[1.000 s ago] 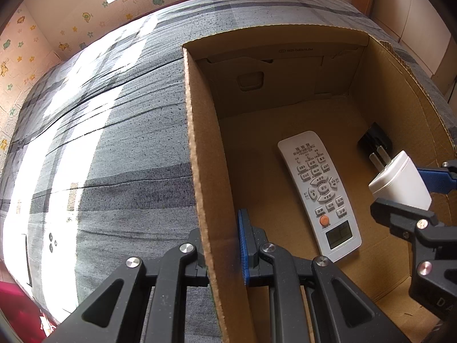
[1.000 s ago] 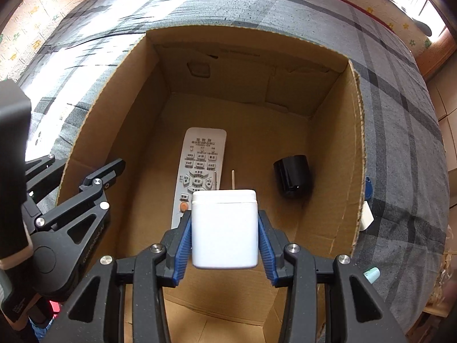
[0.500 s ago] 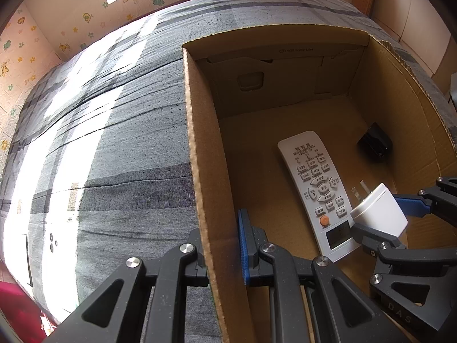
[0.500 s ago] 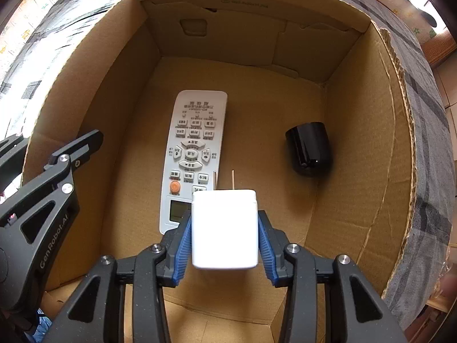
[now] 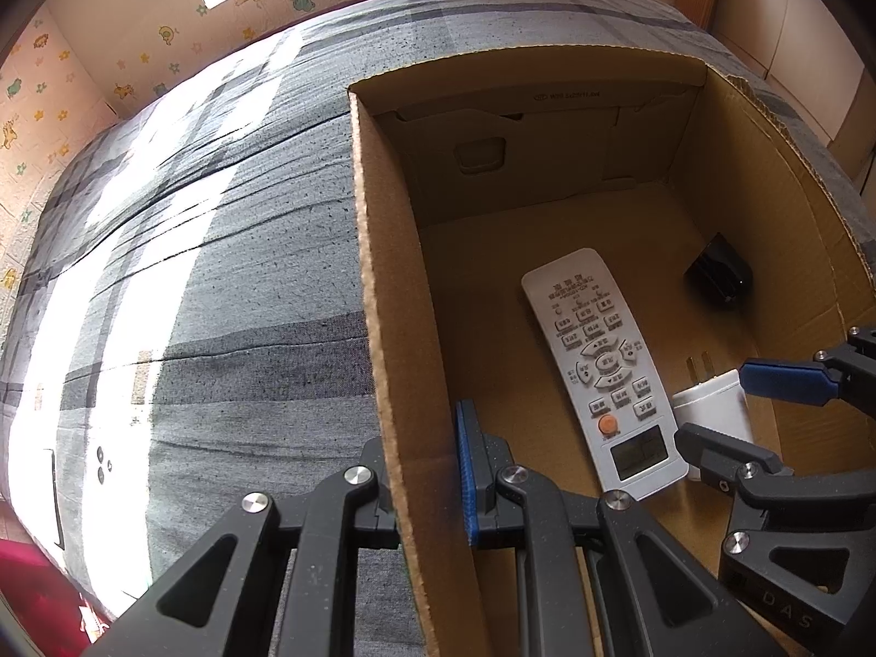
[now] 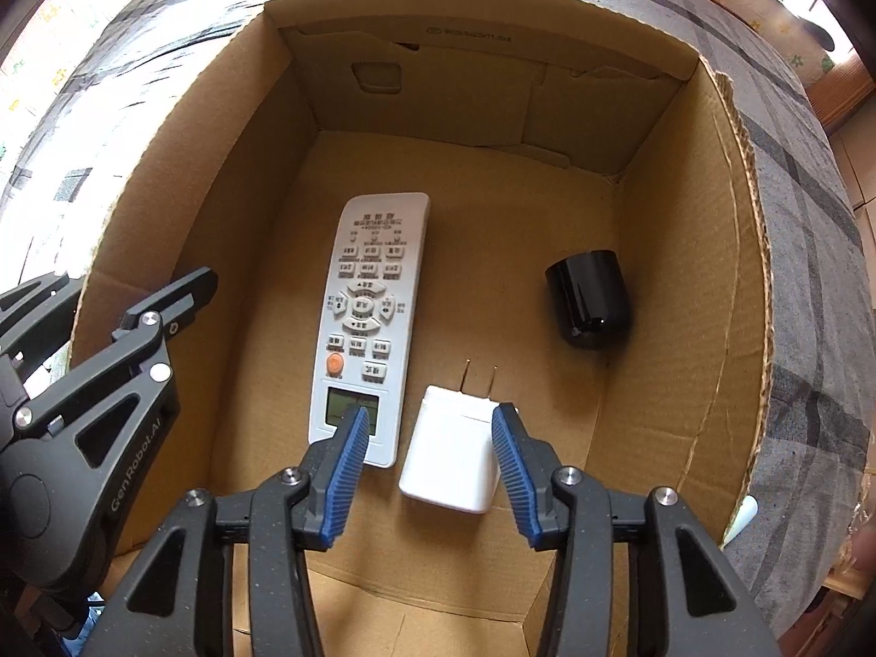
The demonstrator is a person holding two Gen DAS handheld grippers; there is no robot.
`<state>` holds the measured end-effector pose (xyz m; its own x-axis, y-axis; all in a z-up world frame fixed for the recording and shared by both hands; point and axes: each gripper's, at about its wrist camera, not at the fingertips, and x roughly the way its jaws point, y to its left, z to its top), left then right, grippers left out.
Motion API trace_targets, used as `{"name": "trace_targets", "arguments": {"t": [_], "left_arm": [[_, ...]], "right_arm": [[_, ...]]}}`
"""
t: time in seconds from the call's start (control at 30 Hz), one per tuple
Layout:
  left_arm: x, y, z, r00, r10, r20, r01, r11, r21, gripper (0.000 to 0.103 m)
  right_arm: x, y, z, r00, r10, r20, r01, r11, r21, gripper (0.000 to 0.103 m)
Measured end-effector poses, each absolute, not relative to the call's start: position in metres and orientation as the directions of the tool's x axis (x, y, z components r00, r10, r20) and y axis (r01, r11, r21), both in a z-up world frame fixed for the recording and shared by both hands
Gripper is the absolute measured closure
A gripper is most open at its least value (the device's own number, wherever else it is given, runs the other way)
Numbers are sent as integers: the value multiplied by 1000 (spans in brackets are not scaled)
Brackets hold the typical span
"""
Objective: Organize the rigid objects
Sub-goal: 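Move the right tool back and grasp the light-blue bottle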
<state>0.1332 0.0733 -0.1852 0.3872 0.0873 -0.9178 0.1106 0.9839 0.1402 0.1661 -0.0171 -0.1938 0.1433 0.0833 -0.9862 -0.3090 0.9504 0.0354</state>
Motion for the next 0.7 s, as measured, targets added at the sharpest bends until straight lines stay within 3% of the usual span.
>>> {"name": "trace_targets", "arguments": {"t": [0.33, 0.63, 0.7], "left_arm": [[132, 73, -186, 387, 88, -918, 112, 984, 141, 88], [132, 74, -186, 387, 88, -918, 112, 983, 142, 88], [132, 74, -186, 387, 88, -918, 112, 983, 142, 88]], "right_arm": [[160, -21, -162, 208, 93, -974, -326, 945, 20, 52], [161, -36, -127, 277, 101, -955, -312, 950, 10, 38], [160, -41, -119, 300, 96, -949, -307, 952, -1, 30]]}}
